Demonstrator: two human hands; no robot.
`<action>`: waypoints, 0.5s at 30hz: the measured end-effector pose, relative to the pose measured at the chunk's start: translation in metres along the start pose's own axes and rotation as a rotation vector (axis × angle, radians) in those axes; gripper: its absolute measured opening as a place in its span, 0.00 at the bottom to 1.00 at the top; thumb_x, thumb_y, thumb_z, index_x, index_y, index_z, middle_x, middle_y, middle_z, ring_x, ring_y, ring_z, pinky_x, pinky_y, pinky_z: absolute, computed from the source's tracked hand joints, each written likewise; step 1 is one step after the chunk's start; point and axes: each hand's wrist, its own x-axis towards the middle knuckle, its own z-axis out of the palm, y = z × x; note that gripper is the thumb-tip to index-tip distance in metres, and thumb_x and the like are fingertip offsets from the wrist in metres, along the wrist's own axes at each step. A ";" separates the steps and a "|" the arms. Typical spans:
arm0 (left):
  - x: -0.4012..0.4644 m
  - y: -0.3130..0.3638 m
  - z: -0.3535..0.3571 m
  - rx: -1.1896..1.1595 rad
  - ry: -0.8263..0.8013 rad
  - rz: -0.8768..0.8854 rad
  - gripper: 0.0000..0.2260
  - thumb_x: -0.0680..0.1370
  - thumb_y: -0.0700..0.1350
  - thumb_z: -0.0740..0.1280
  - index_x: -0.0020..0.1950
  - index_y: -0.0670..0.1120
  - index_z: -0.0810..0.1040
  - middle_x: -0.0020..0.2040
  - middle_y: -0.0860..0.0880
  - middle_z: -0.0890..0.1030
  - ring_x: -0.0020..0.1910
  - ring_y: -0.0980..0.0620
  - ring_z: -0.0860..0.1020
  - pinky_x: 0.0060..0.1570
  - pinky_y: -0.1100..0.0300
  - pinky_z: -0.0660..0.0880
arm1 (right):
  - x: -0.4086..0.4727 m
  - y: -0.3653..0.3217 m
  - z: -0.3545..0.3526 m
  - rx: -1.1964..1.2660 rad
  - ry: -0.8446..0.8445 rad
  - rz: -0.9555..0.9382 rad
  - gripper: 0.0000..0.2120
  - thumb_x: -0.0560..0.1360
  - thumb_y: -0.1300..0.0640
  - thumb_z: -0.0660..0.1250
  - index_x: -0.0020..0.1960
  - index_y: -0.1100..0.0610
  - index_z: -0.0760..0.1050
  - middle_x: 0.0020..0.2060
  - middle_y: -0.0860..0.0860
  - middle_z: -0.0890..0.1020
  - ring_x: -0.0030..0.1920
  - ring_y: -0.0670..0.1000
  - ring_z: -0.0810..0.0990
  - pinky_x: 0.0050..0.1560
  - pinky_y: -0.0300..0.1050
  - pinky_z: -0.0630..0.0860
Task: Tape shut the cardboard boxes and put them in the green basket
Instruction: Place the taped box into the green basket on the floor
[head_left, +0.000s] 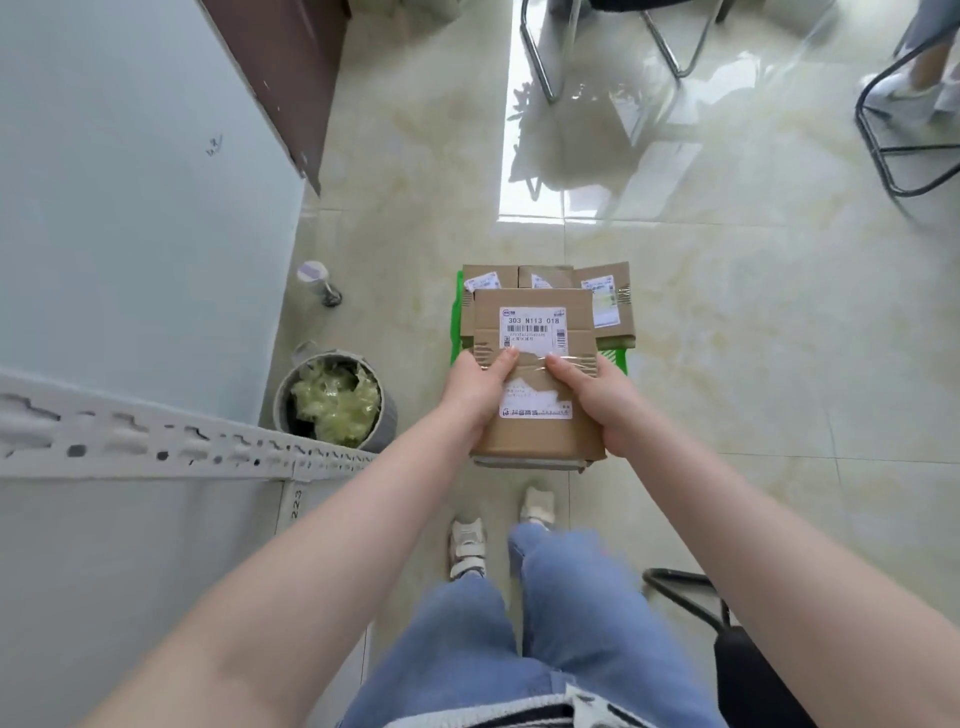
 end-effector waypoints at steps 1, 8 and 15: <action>0.013 0.006 0.003 -0.008 0.000 -0.003 0.21 0.79 0.52 0.68 0.67 0.44 0.70 0.62 0.45 0.79 0.59 0.45 0.79 0.62 0.47 0.75 | 0.014 -0.006 0.000 0.000 0.004 0.009 0.16 0.72 0.48 0.75 0.58 0.49 0.77 0.47 0.47 0.85 0.40 0.46 0.85 0.32 0.39 0.79; 0.134 0.035 0.023 -0.041 0.014 -0.050 0.38 0.72 0.49 0.76 0.74 0.46 0.58 0.65 0.47 0.75 0.61 0.48 0.77 0.64 0.46 0.73 | 0.140 -0.042 -0.001 -0.067 0.041 0.007 0.09 0.73 0.51 0.74 0.47 0.49 0.75 0.39 0.41 0.82 0.31 0.34 0.80 0.26 0.28 0.72; 0.271 0.022 0.051 0.050 0.067 -0.022 0.24 0.74 0.47 0.75 0.68 0.47 0.72 0.61 0.48 0.80 0.60 0.48 0.79 0.64 0.49 0.73 | 0.279 -0.029 0.006 -0.140 0.080 0.056 0.19 0.73 0.48 0.73 0.61 0.52 0.74 0.54 0.50 0.83 0.53 0.51 0.81 0.57 0.52 0.78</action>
